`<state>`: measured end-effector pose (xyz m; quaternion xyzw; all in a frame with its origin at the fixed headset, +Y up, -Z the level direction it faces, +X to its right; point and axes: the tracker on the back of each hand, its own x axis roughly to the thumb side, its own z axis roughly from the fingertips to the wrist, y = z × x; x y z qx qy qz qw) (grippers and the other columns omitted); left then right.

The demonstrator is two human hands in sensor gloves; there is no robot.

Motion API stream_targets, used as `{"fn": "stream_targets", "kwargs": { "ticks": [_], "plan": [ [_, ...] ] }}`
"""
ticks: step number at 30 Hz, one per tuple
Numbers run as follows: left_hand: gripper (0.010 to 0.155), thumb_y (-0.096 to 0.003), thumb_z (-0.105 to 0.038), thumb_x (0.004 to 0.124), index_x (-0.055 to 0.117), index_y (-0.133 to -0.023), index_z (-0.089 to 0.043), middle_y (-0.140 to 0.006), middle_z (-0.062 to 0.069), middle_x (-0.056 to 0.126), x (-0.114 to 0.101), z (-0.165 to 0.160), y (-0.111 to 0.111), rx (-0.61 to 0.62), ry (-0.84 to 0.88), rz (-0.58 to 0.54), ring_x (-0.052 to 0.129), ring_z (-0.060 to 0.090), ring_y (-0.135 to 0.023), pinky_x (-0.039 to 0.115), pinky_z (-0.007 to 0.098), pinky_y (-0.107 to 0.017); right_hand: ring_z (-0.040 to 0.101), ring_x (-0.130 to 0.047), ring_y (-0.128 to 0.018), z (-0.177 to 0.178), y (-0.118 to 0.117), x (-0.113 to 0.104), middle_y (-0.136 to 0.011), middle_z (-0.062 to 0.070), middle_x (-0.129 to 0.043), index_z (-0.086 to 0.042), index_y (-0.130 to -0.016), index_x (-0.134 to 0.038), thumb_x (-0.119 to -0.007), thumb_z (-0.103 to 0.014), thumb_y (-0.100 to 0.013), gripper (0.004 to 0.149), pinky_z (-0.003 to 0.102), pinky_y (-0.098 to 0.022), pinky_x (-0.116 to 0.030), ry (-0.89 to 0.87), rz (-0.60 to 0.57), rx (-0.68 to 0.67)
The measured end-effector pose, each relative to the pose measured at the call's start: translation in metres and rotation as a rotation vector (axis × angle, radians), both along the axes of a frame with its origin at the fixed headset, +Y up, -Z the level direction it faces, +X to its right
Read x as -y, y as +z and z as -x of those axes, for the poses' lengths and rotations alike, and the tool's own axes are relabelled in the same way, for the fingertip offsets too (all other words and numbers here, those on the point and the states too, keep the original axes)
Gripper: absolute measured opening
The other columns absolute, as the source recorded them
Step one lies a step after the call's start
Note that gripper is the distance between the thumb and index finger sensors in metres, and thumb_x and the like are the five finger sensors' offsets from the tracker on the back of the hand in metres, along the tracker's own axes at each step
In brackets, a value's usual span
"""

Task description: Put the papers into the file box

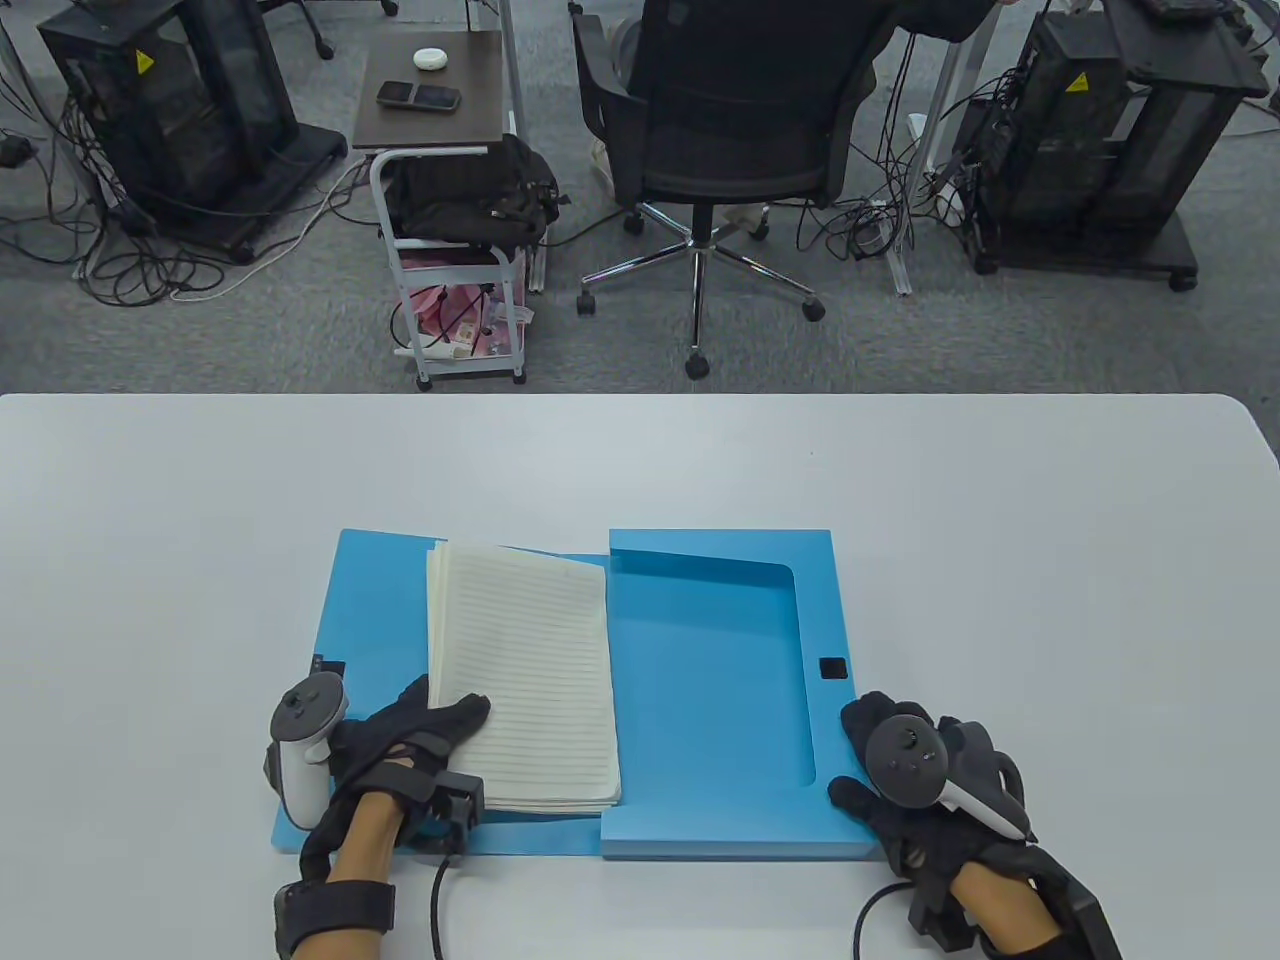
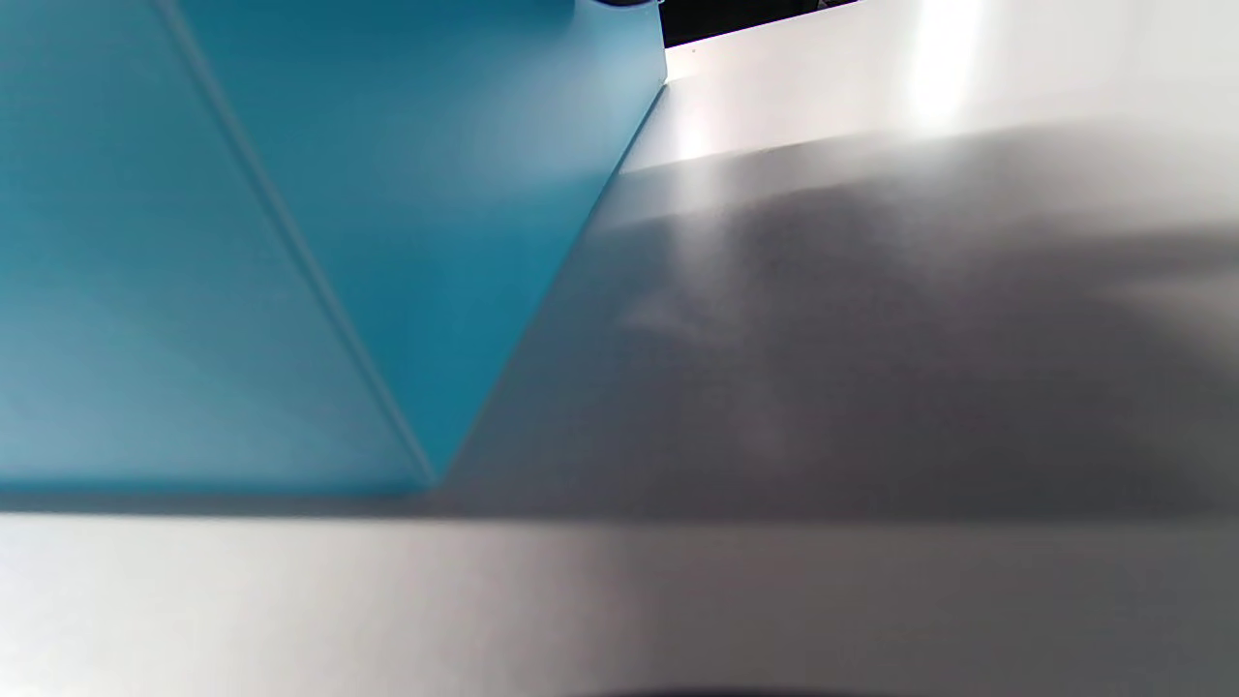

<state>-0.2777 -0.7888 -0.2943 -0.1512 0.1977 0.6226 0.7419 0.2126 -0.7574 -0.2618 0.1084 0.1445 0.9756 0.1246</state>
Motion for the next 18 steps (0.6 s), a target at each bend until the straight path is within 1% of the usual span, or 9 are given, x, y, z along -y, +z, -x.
{"fn": "stream_targets", "kwargs": {
  "ticks": [1,3,4,6,9,10,13,16,18],
  "plan": [
    [0.08,-0.0364,-0.04,0.092,0.054,-0.1,-0.011,-0.08,0.008,0.089,-0.002,0.0,0.001,-0.012,-0.062,0.005,0.112,0.035,-0.032,0.092,0.04,-0.016,0.046,-0.028,-0.1,0.0,0.0,0.0,-0.11,0.013,-0.02,-0.019,-0.098,-0.022,-0.052,-0.054,-0.038,0.075,0.073,-0.067,-0.023,-0.001,0.0,0.001],
    [0.086,-0.0353,-0.042,0.093,0.049,-0.103,-0.011,-0.083,0.007,0.086,-0.01,0.002,0.003,-0.035,-0.245,-0.005,0.111,0.03,-0.033,0.091,0.038,-0.018,0.046,-0.029,-0.1,-0.001,0.0,0.0,-0.11,0.013,-0.021,-0.019,-0.098,-0.023,-0.052,-0.054,-0.038,0.075,0.073,-0.067,-0.023,-0.003,-0.008,0.002],
    [0.086,-0.0355,-0.041,0.092,0.05,-0.104,-0.012,-0.082,0.008,0.086,-0.014,0.003,0.004,-0.037,-0.348,-0.005,0.111,0.028,-0.033,0.091,0.038,-0.018,0.046,-0.029,-0.1,-0.001,0.0,0.0,-0.11,0.013,-0.021,-0.019,-0.098,-0.023,-0.052,-0.054,-0.038,0.075,0.073,-0.067,-0.024,-0.006,-0.011,0.004],
    [0.083,-0.0354,-0.04,0.092,0.053,-0.104,-0.015,-0.081,0.008,0.088,-0.016,0.002,0.004,-0.022,-0.444,-0.007,0.111,0.025,-0.032,0.091,0.039,-0.022,0.046,-0.029,-0.1,-0.001,0.0,0.0,-0.11,0.013,-0.021,-0.019,-0.098,-0.024,-0.053,-0.054,-0.038,0.075,0.073,-0.067,-0.023,-0.01,-0.007,0.005],
    [0.082,-0.0357,-0.037,0.093,0.055,-0.104,-0.014,-0.081,0.011,0.088,-0.019,-0.002,0.002,-0.012,-0.444,-0.018,0.11,0.027,-0.032,0.091,0.041,-0.024,0.046,-0.029,-0.1,-0.001,-0.001,0.0,-0.11,0.013,-0.022,-0.019,-0.098,-0.024,-0.054,-0.054,-0.038,0.075,0.073,-0.067,-0.024,-0.008,-0.008,0.004],
    [0.082,-0.0355,-0.037,0.093,0.055,-0.104,-0.014,-0.08,0.012,0.088,-0.019,-0.004,0.001,0.005,-0.46,-0.037,0.11,0.028,-0.032,0.091,0.04,-0.024,0.046,-0.03,-0.1,0.0,-0.001,0.0,-0.11,0.013,-0.022,-0.019,-0.098,-0.024,-0.054,-0.053,-0.038,0.075,0.073,-0.066,-0.024,-0.006,-0.008,0.003],
    [0.081,-0.0359,-0.037,0.093,0.055,-0.104,-0.013,-0.08,0.012,0.089,-0.022,-0.018,-0.006,0.057,-0.48,-0.041,0.11,0.028,-0.032,0.091,0.04,-0.024,0.046,-0.03,-0.1,0.0,0.0,0.001,-0.11,0.014,-0.02,-0.018,-0.098,-0.023,-0.053,-0.053,-0.038,0.075,0.073,-0.067,-0.024,-0.007,-0.003,0.0],
    [0.082,-0.0353,-0.039,0.092,0.055,-0.102,-0.01,-0.076,0.013,0.09,-0.028,-0.049,-0.013,0.129,-0.545,-0.027,0.112,0.026,-0.029,0.092,0.038,-0.021,0.046,-0.03,-0.1,-0.001,-0.001,0.001,-0.109,0.013,-0.017,-0.019,-0.098,-0.022,-0.053,-0.053,-0.038,0.076,0.074,-0.066,-0.023,-0.023,0.009,0.0],
    [0.082,-0.036,-0.04,0.09,0.053,-0.102,-0.008,-0.076,0.013,0.089,-0.031,-0.072,-0.02,0.181,-0.587,0.008,0.112,0.025,-0.031,0.093,0.038,-0.023,0.046,-0.029,-0.1,-0.001,-0.001,0.001,-0.11,0.013,-0.017,-0.019,-0.098,-0.021,-0.053,-0.053,-0.038,0.076,0.074,-0.066,-0.023,-0.026,0.015,0.0]
  ]
}}
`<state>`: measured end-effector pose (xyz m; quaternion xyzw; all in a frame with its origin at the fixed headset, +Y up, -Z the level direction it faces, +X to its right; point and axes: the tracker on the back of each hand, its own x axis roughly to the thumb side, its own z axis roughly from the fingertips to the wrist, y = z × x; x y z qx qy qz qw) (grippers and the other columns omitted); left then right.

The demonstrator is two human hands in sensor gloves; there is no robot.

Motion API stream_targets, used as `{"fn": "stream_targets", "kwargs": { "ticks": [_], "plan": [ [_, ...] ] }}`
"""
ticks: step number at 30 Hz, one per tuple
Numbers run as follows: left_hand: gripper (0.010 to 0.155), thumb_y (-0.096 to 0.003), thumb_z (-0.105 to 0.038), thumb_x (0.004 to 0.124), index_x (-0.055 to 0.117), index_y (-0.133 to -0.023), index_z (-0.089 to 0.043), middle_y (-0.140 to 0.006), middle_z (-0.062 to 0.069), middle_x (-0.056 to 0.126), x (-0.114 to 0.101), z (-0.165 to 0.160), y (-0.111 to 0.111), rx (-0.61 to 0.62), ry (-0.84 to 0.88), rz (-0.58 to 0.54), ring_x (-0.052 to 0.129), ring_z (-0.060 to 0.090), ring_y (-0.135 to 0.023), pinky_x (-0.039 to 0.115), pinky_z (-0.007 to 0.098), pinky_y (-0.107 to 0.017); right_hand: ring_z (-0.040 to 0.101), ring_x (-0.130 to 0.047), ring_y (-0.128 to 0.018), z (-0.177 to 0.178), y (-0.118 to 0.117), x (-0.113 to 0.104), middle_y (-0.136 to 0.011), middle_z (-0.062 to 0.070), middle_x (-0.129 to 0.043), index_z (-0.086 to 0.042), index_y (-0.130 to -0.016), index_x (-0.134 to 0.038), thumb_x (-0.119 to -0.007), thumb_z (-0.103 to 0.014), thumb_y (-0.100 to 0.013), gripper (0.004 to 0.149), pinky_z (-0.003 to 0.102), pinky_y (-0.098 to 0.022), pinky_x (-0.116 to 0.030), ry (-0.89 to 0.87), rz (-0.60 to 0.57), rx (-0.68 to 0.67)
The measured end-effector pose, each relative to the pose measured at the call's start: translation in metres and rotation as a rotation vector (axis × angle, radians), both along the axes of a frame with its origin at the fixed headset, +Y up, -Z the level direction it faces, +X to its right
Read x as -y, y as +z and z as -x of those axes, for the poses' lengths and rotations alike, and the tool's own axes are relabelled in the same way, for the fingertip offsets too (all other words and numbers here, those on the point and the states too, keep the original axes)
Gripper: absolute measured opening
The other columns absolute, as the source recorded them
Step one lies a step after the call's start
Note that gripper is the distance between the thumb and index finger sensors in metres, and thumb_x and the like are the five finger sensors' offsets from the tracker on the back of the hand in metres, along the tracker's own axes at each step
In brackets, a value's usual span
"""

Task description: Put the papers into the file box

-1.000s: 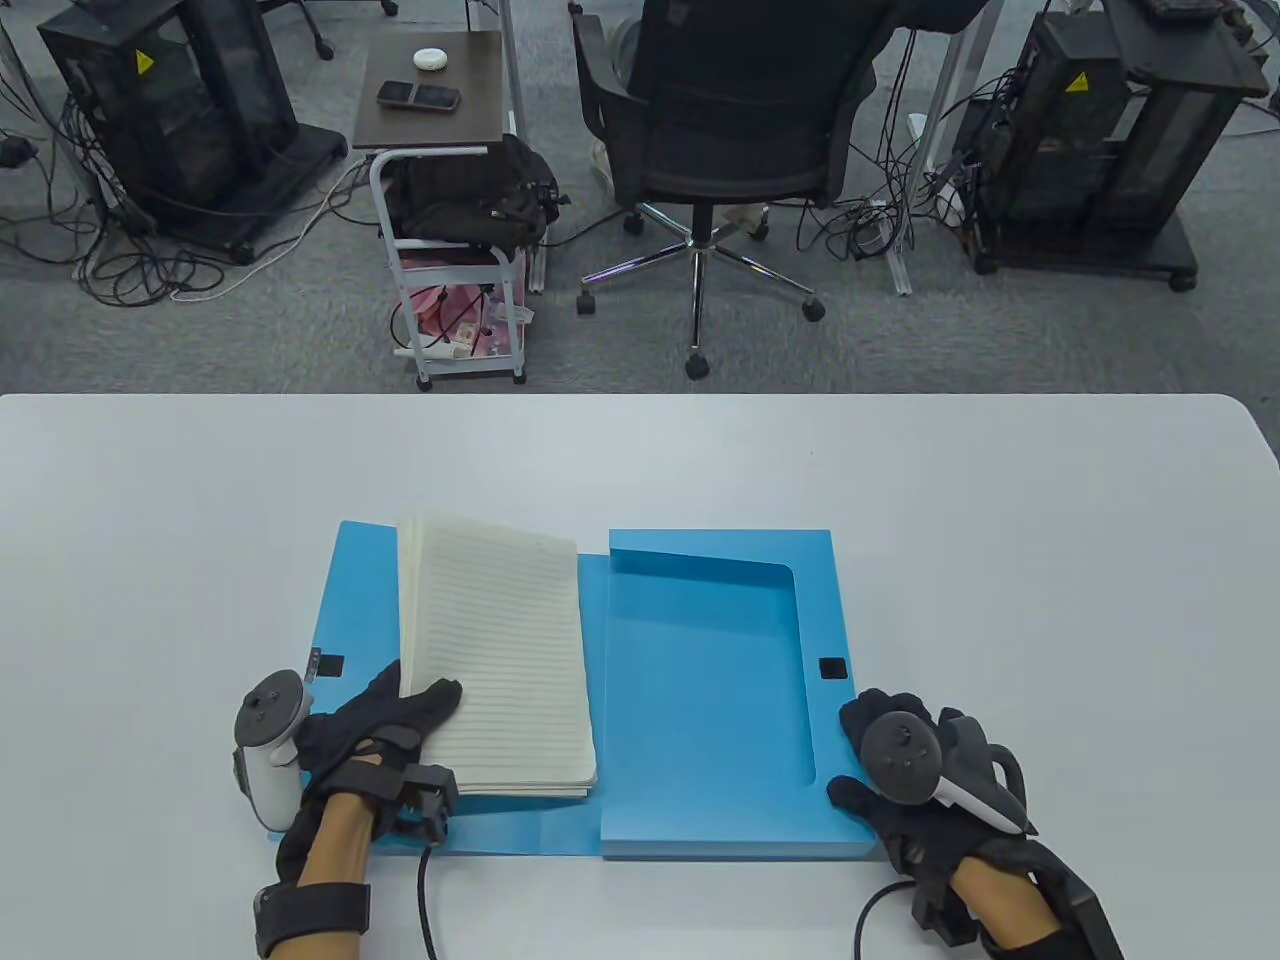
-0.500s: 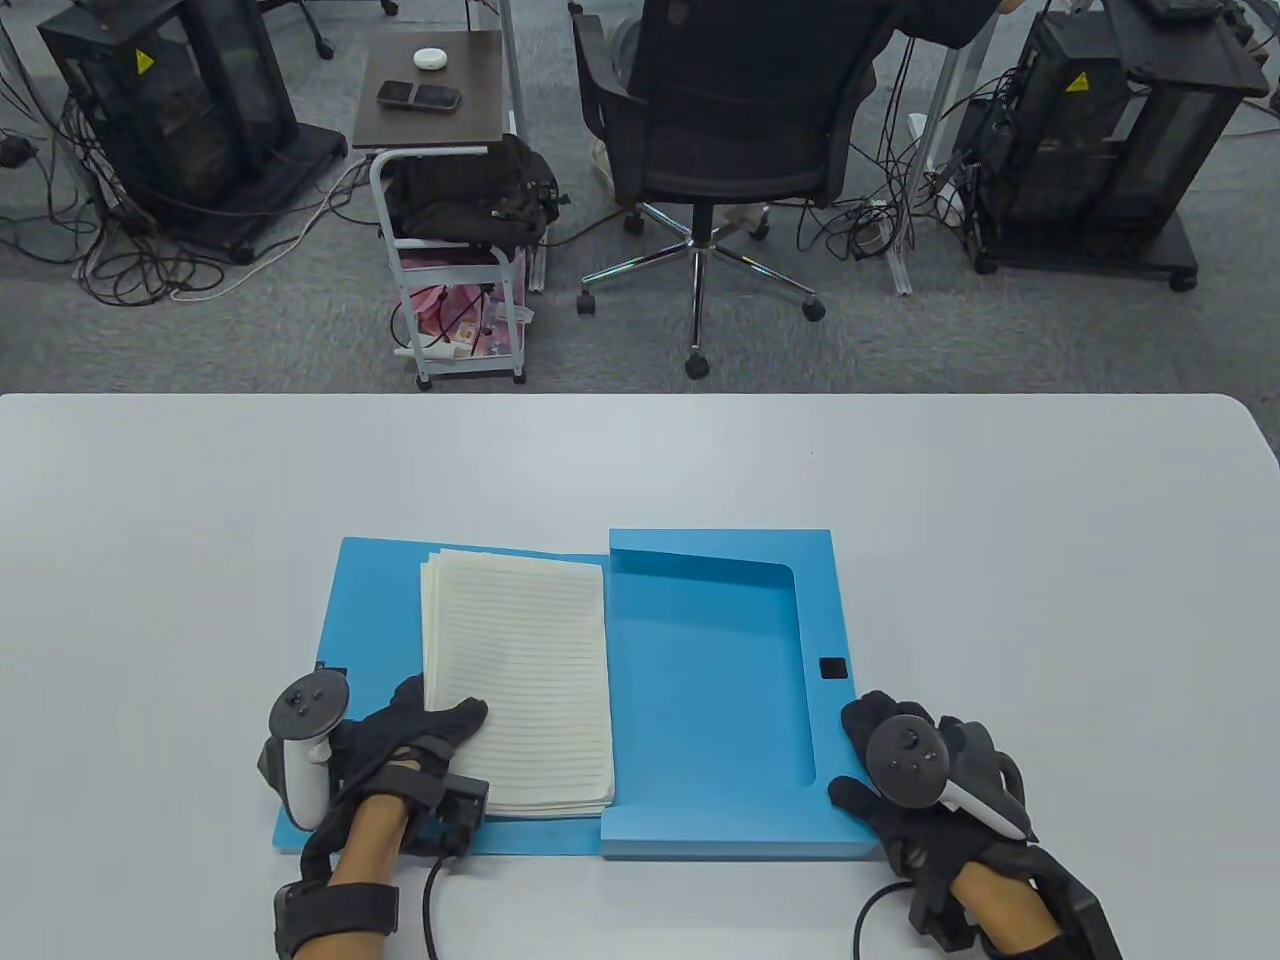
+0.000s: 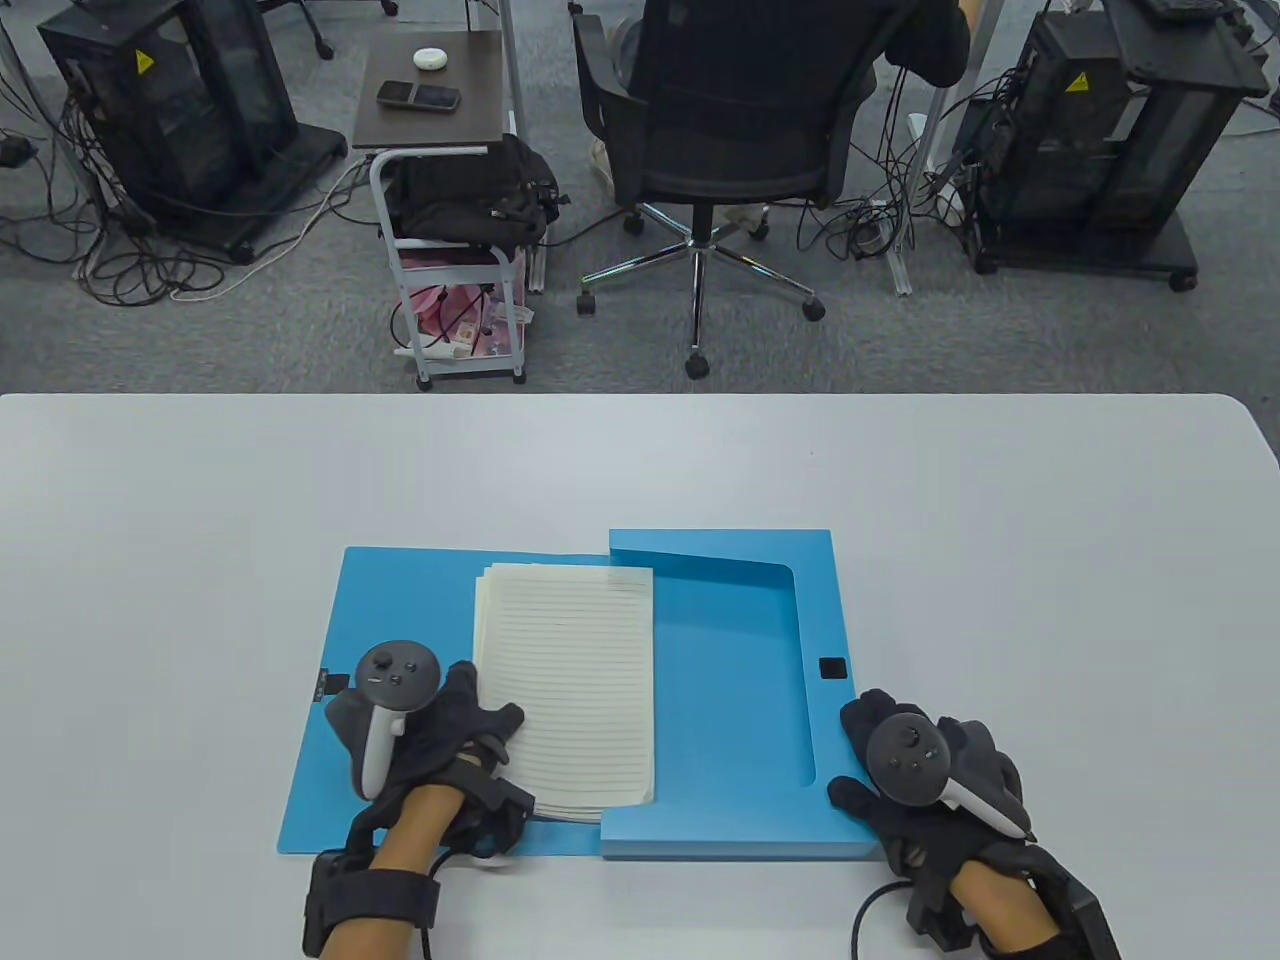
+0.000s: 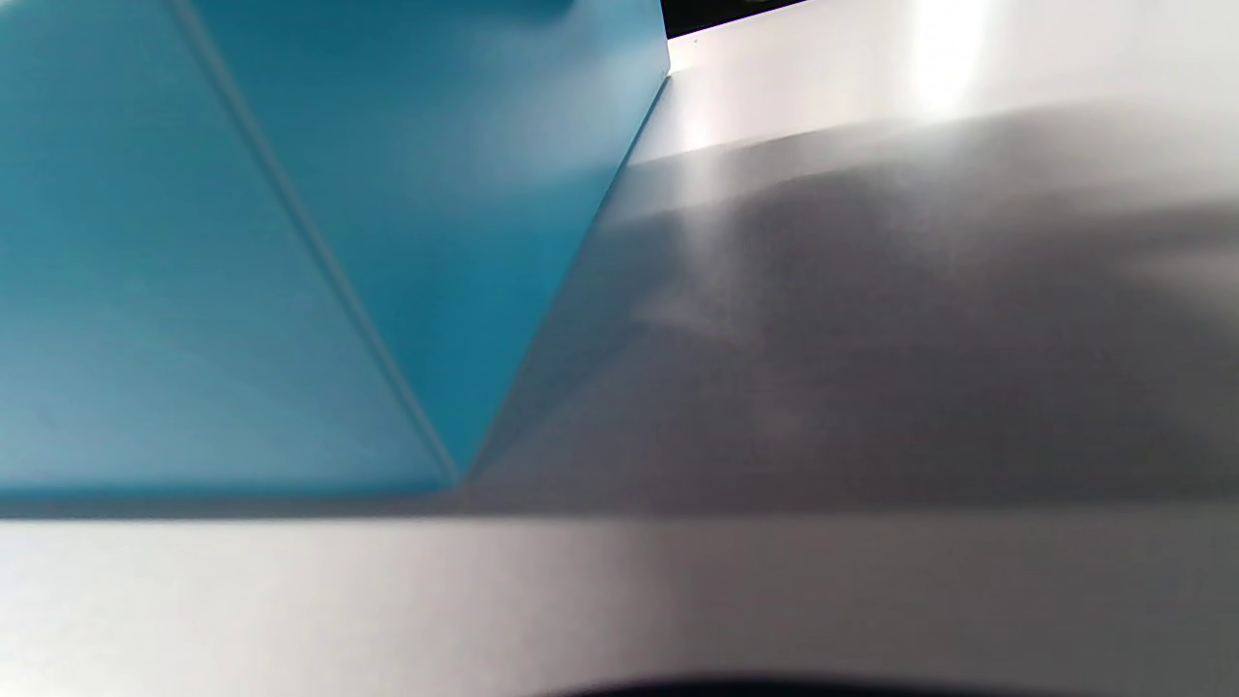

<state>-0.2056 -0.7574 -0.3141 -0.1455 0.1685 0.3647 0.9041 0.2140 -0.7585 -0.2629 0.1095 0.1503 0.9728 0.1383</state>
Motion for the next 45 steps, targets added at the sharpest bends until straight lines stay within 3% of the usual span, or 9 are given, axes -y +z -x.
{"fn": "stream_targets", "kwargs": {
  "ticks": [7,15,23,27,31,36,41,43,45],
  "plan": [
    [0.083,-0.0357,-0.04,0.089,0.051,-0.101,-0.006,-0.077,0.012,0.089,-0.004,-0.073,-0.026,0.14,-0.069,0.122,0.11,0.026,-0.041,0.092,0.04,-0.03,0.046,-0.03,-0.1,0.0,0.0,0.0,-0.11,0.014,-0.019,-0.018,-0.098,-0.022,-0.054,-0.053,-0.038,0.075,0.074,-0.066,-0.024,-0.003,-0.008,0.0],
    [0.082,-0.0376,-0.038,0.088,0.048,-0.101,-0.005,-0.081,0.014,0.087,0.0,-0.128,-0.043,0.29,0.035,0.292,0.107,0.033,-0.052,0.088,0.046,-0.039,0.046,-0.031,-0.1,0.0,0.0,0.001,-0.109,0.014,-0.02,-0.018,-0.098,-0.023,-0.054,-0.052,-0.038,0.075,0.073,-0.067,-0.024,-0.015,-0.004,-0.005],
    [0.08,-0.0395,-0.049,0.082,0.055,-0.101,-0.006,-0.08,0.013,0.091,-0.004,-0.149,-0.04,0.33,-0.039,0.31,0.109,0.032,-0.043,0.088,0.045,-0.033,0.046,-0.032,-0.1,0.0,0.0,0.002,-0.109,0.015,-0.02,-0.018,-0.098,-0.023,-0.055,-0.052,-0.039,0.075,0.074,-0.066,-0.025,-0.02,0.002,-0.011],
    [0.076,-0.0379,-0.052,0.081,0.061,-0.102,-0.016,-0.09,0.02,0.079,-0.017,-0.145,-0.029,0.304,-0.121,0.23,0.102,0.038,-0.058,0.083,0.05,-0.044,0.046,-0.032,-0.1,0.0,0.0,0.002,-0.11,0.015,-0.02,-0.018,-0.098,-0.021,-0.053,-0.052,-0.038,0.076,0.074,-0.066,-0.023,-0.023,0.004,-0.011],
    [0.081,-0.0366,-0.053,0.081,0.053,-0.105,-0.021,-0.103,0.021,0.058,-0.052,-0.111,-0.011,0.206,-0.221,0.033,0.083,0.045,-0.082,0.068,0.057,-0.061,0.046,-0.032,-0.1,-0.001,0.001,0.003,-0.11,0.015,-0.02,-0.018,-0.098,-0.021,-0.053,-0.052,-0.038,0.076,0.074,-0.066,-0.023,-0.03,0.002,-0.004],
    [0.089,-0.0343,-0.062,0.081,0.042,-0.108,-0.031,-0.112,0.014,0.044,-0.107,-0.025,0.018,-0.111,-0.223,-0.268,0.054,0.045,-0.103,0.037,0.064,-0.075,0.046,-0.03,-0.1,-0.003,0.0,0.004,-0.11,0.013,-0.018,-0.02,-0.098,-0.02,-0.053,-0.053,-0.038,0.075,0.074,-0.066,-0.021,-0.045,0.013,0.004],
    [0.097,-0.0335,-0.068,0.079,0.031,-0.109,-0.031,-0.114,0.015,0.023,-0.109,0.067,0.039,-0.34,-0.409,-0.125,0.027,0.049,-0.107,0.019,0.069,-0.073,0.046,-0.029,-0.1,-0.004,0.0,0.004,-0.11,0.013,-0.017,-0.02,-0.097,-0.019,-0.053,-0.054,-0.038,0.076,0.075,-0.065,-0.02,-0.051,0.021,0.005],
    [0.099,-0.0339,-0.069,0.078,0.028,-0.109,-0.029,-0.113,0.017,0.02,-0.097,0.095,0.048,-0.416,-0.385,-0.035,0.024,0.049,-0.106,0.019,0.069,-0.073,0.046,-0.029,-0.1,-0.004,0.0,0.004,-0.11,0.013,-0.017,-0.02,-0.097,-0.019,-0.053,-0.053,-0.038,0.076,0.075,-0.066,-0.02,-0.054,0.023,0.009],
    [0.1,-0.0333,-0.068,0.078,0.029,-0.109,-0.025,-0.111,0.021,0.031,-0.086,0.116,0.056,-0.465,-0.344,0.023,0.039,0.052,-0.102,0.031,0.067,-0.073,0.046,-0.029,-0.1,-0.004,0.0,0.004,-0.11,0.013,-0.017,-0.021,-0.097,-0.019,-0.053,-0.054,-0.038,0.076,0.074,-0.066,-0.02,-0.054,0.021,0.01]
  ]
}}
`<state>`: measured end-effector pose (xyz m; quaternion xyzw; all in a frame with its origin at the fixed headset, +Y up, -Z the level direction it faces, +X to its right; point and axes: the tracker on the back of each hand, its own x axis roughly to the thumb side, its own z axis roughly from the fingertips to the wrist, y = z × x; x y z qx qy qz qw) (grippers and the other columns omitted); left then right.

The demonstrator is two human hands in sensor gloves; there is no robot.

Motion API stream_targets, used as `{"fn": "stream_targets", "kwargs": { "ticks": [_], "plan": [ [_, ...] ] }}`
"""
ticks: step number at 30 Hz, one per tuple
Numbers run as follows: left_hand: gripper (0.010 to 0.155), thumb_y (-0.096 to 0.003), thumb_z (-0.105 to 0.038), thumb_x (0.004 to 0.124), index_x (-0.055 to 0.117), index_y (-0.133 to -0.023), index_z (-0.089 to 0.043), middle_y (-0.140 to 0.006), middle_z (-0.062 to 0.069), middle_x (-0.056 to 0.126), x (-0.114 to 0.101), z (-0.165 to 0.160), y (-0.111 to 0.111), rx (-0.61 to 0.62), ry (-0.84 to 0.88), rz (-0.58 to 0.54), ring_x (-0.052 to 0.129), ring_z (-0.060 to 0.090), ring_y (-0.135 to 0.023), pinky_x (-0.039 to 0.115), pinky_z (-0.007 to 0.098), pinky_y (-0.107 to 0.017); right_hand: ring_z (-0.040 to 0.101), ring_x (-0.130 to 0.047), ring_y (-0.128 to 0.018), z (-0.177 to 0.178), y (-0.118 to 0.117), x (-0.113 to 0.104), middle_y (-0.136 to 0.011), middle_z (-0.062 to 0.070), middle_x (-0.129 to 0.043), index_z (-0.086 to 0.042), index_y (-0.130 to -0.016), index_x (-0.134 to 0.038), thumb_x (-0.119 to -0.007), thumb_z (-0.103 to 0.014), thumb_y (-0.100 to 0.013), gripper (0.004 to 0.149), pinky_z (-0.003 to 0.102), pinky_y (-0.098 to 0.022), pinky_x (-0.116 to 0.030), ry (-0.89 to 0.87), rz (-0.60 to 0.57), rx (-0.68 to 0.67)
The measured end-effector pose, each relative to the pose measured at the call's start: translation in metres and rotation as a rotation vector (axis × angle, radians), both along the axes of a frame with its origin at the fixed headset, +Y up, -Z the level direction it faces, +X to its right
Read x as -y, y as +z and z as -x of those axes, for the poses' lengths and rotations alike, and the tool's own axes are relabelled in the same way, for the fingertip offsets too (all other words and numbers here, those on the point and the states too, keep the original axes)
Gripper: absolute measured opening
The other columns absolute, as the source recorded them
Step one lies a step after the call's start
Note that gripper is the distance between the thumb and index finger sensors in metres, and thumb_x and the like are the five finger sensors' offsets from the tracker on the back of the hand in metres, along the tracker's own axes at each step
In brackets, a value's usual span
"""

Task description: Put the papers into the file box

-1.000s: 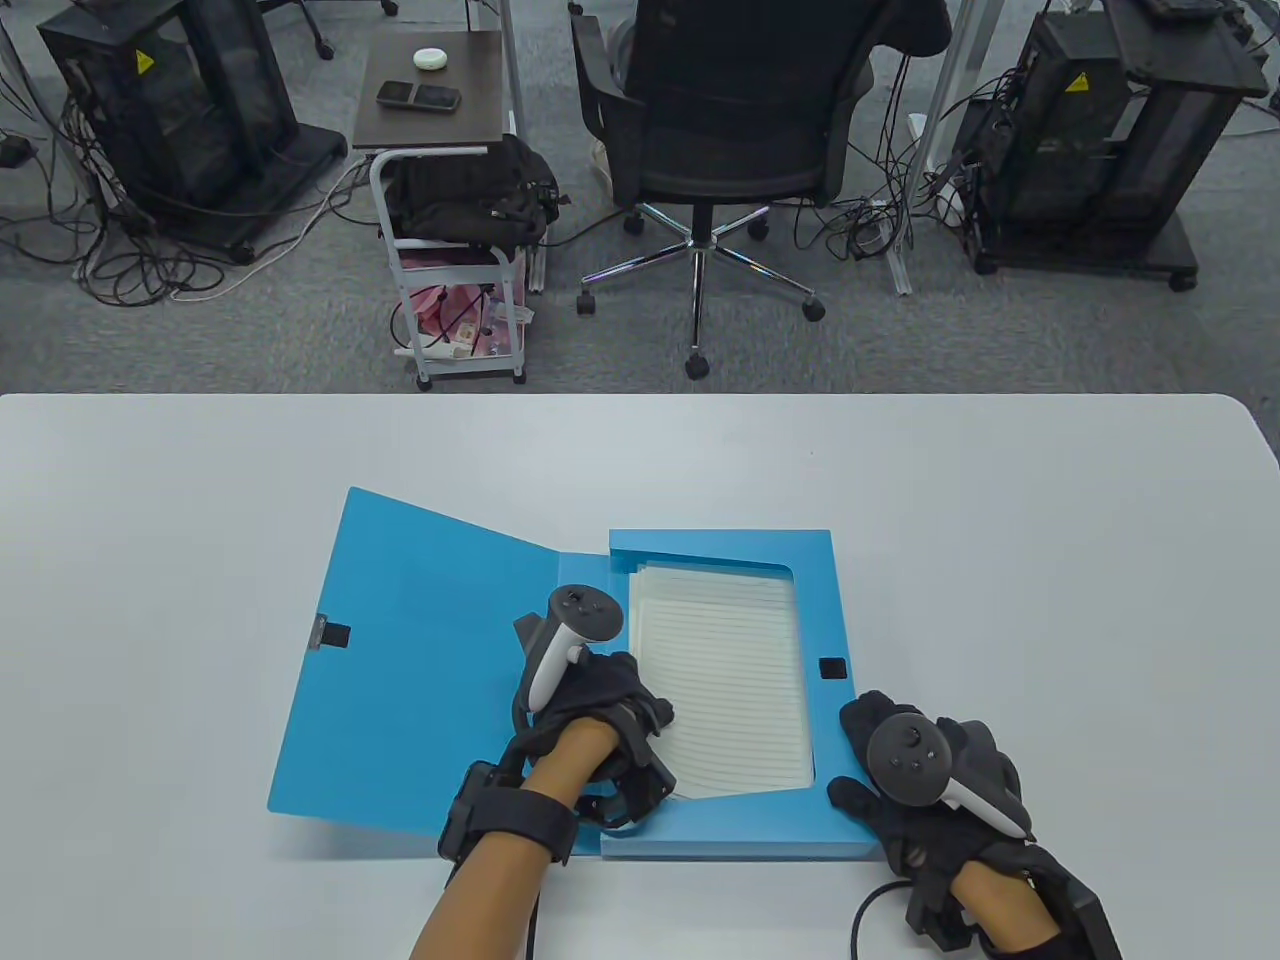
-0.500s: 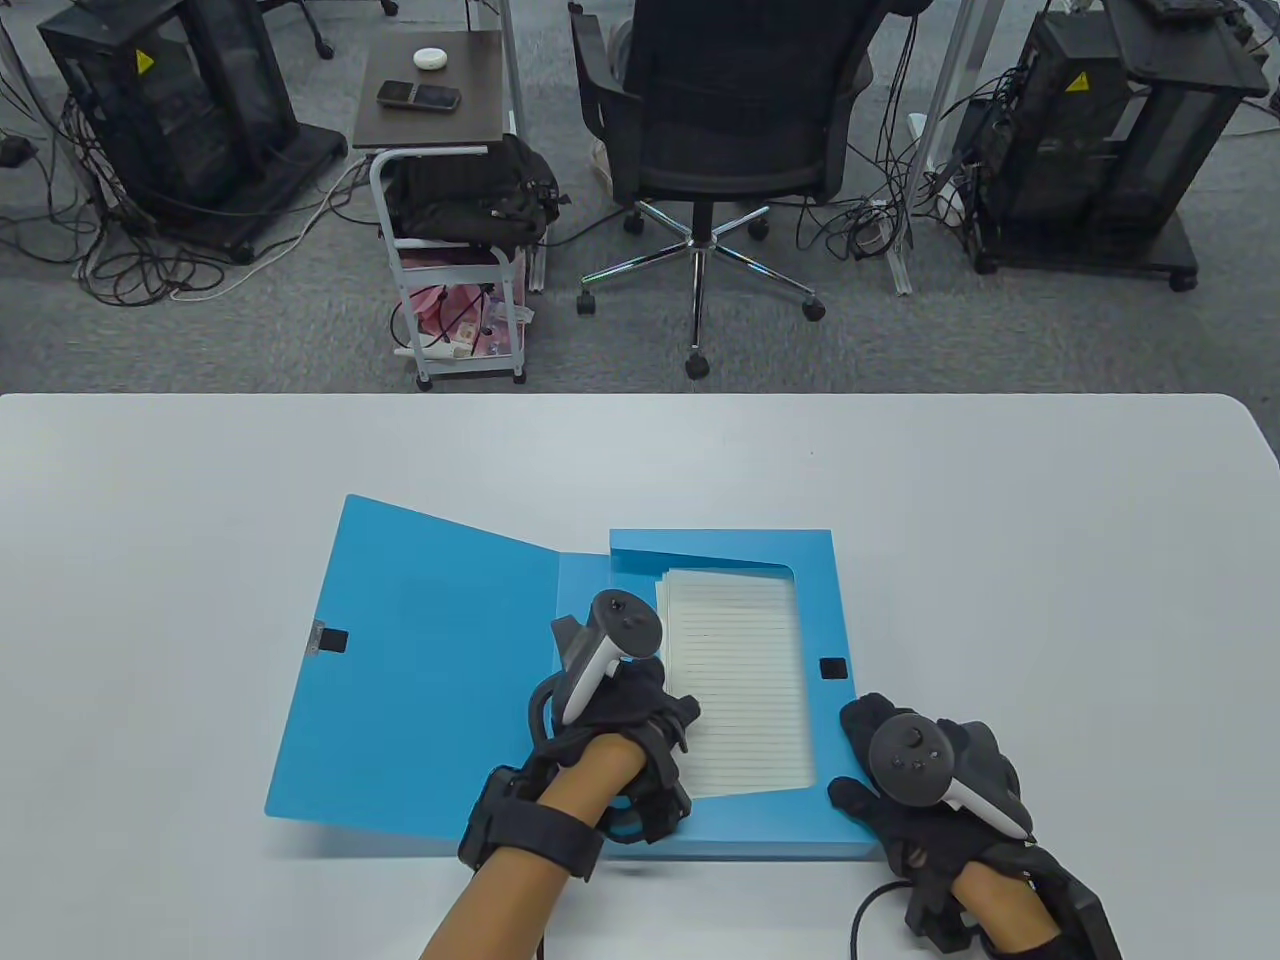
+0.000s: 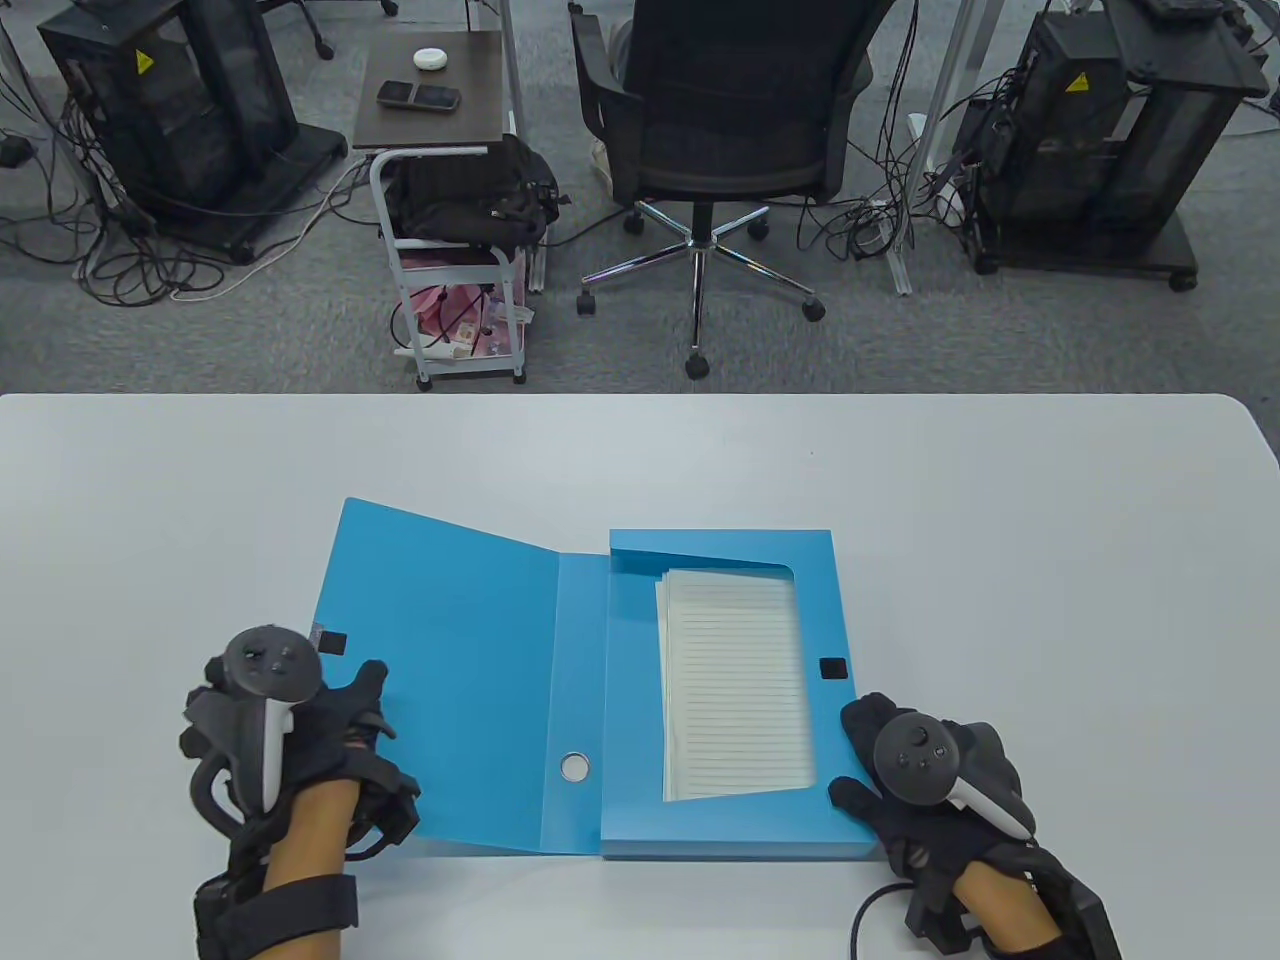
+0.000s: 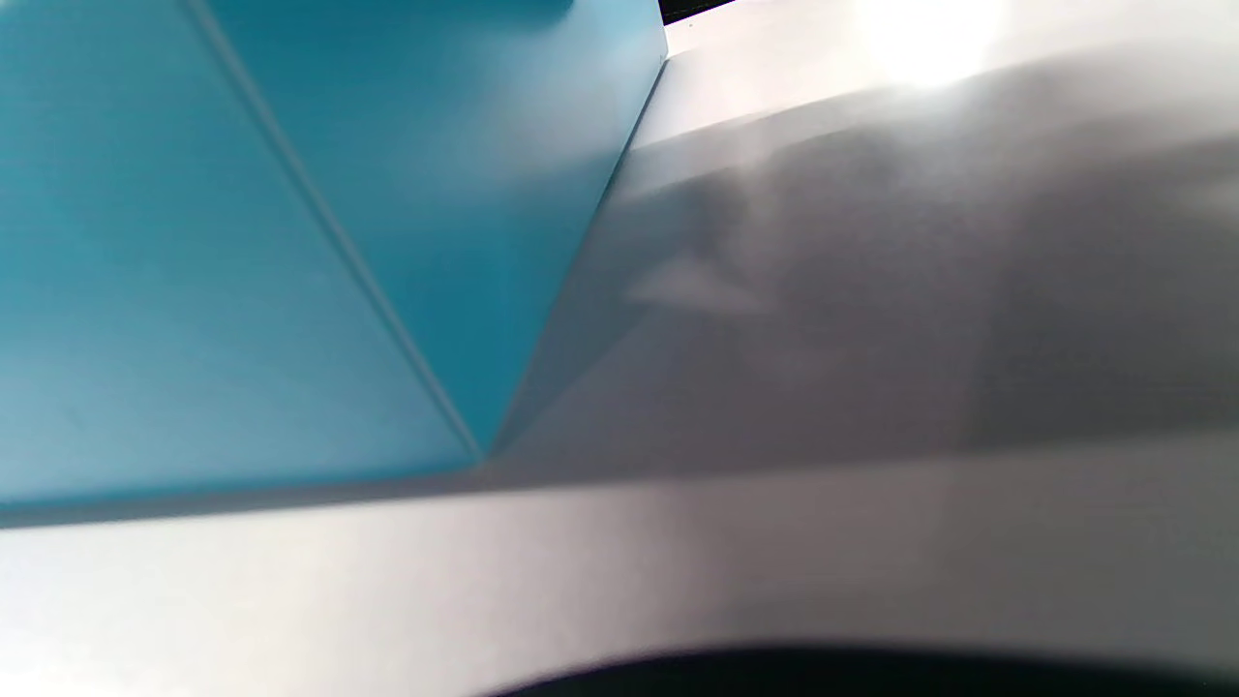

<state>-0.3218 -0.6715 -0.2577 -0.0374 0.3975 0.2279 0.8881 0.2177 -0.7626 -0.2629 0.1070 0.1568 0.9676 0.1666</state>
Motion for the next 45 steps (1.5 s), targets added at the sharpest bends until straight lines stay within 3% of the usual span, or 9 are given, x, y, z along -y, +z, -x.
{"fn": "stream_targets", "kwargs": {
  "ticks": [5,7,9,14,19,25,31,35,45],
  "plan": [
    [0.087,-0.034,-0.06,0.084,0.055,-0.103,-0.014,-0.085,0.017,0.082,0.004,0.022,0.011,-0.068,0.205,0.065,0.085,0.044,-0.072,0.06,0.061,-0.062,0.047,-0.028,-0.1,-0.001,-0.002,0.0,-0.11,0.012,-0.016,-0.022,-0.097,-0.019,-0.054,-0.054,-0.038,0.076,0.075,-0.066,-0.019,-0.004,0.011,0.003],
    [0.06,-0.0355,-0.048,0.085,0.083,-0.083,-0.012,-0.057,0.008,0.101,-0.005,0.026,0.012,-0.074,0.229,-0.032,0.099,0.036,-0.046,0.075,0.055,-0.05,0.046,-0.029,-0.1,-0.001,-0.001,0.0,-0.11,0.011,-0.017,-0.022,-0.097,-0.019,-0.053,-0.054,-0.038,0.076,0.075,-0.066,-0.02,0.006,0.003,0.003],
    [0.05,-0.0347,-0.041,0.088,0.091,-0.073,-0.01,-0.043,0.004,0.105,-0.014,0.026,0.011,-0.066,0.325,-0.094,0.104,0.032,-0.031,0.083,0.051,-0.04,0.046,-0.03,-0.1,-0.002,-0.001,-0.001,-0.111,0.009,-0.02,-0.022,-0.097,-0.02,-0.053,-0.055,-0.037,0.076,0.074,-0.065,-0.02,0.018,-0.008,0.01],
    [0.055,-0.0368,-0.035,0.088,0.082,-0.086,-0.01,-0.064,0.011,0.103,-0.03,0.0,0.004,0.222,0.764,-0.156,0.105,0.038,-0.05,0.08,0.053,-0.048,0.044,-0.033,-0.1,-0.002,-0.002,-0.002,-0.111,0.008,-0.025,-0.023,-0.097,-0.023,-0.054,-0.056,-0.037,0.076,0.074,-0.065,-0.022,0.034,-0.023,0.017],
    [0.057,-0.0426,-0.027,0.079,0.069,-0.094,-0.007,-0.08,0.022,0.089,-0.05,-0.064,0.001,0.537,0.946,-0.214,0.1,0.045,-0.062,0.081,0.055,-0.049,0.043,-0.036,-0.1,-0.004,-0.002,-0.002,-0.111,0.006,-0.029,-0.025,-0.097,-0.026,-0.055,-0.057,-0.036,0.075,0.072,-0.066,-0.027,0.03,-0.038,0.033],
    [0.058,-0.0416,-0.03,0.081,0.07,-0.092,-0.004,-0.074,0.024,0.091,-0.065,-0.16,-0.003,0.8,0.798,-0.266,0.106,0.041,-0.054,0.087,0.05,-0.042,0.041,-0.047,-0.099,-0.005,-0.002,-0.003,-0.109,0.004,-0.038,-0.027,-0.096,-0.033,-0.058,-0.058,-0.036,0.072,0.071,-0.066,-0.034,0.032,-0.076,0.052],
    [0.057,-0.0398,-0.03,0.084,0.074,-0.089,-0.002,-0.069,0.026,0.093,-0.044,-0.257,-0.019,0.919,0.752,-0.243,0.108,0.041,-0.046,0.091,0.048,-0.036,0.042,-0.044,-0.099,-0.005,-0.003,-0.004,-0.109,0.003,-0.04,-0.029,-0.096,-0.034,-0.059,-0.059,-0.035,0.071,0.072,-0.065,-0.03,0.046,-0.067,0.051],
    [0.057,-0.039,-0.03,0.085,0.076,-0.087,-0.001,-0.066,0.027,0.093,-0.019,-0.313,-0.033,0.957,0.662,-0.134,0.109,0.041,-0.044,0.092,0.048,-0.034,0.042,-0.043,-0.099,-0.005,-0.003,-0.004,-0.109,0.003,-0.04,-0.029,-0.095,-0.035,-0.058,-0.059,-0.035,0.071,0.072,-0.065,-0.03,0.049,-0.069,0.051],
    [0.054,-0.0377,-0.031,0.087,0.082,-0.082,0.001,-0.058,0.027,0.096,0.022,-0.377,-0.053,1.015,0.389,0.067,0.109,0.039,-0.031,0.094,0.045,-0.025,0.042,-0.043,-0.099,-0.005,-0.004,-0.003,-0.109,0.004,-0.041,-0.028,-0.095,-0.036,-0.06,-0.058,-0.035,0.072,0.072,-0.065,-0.031,0.026,-0.068,0.055]
  ]
}}
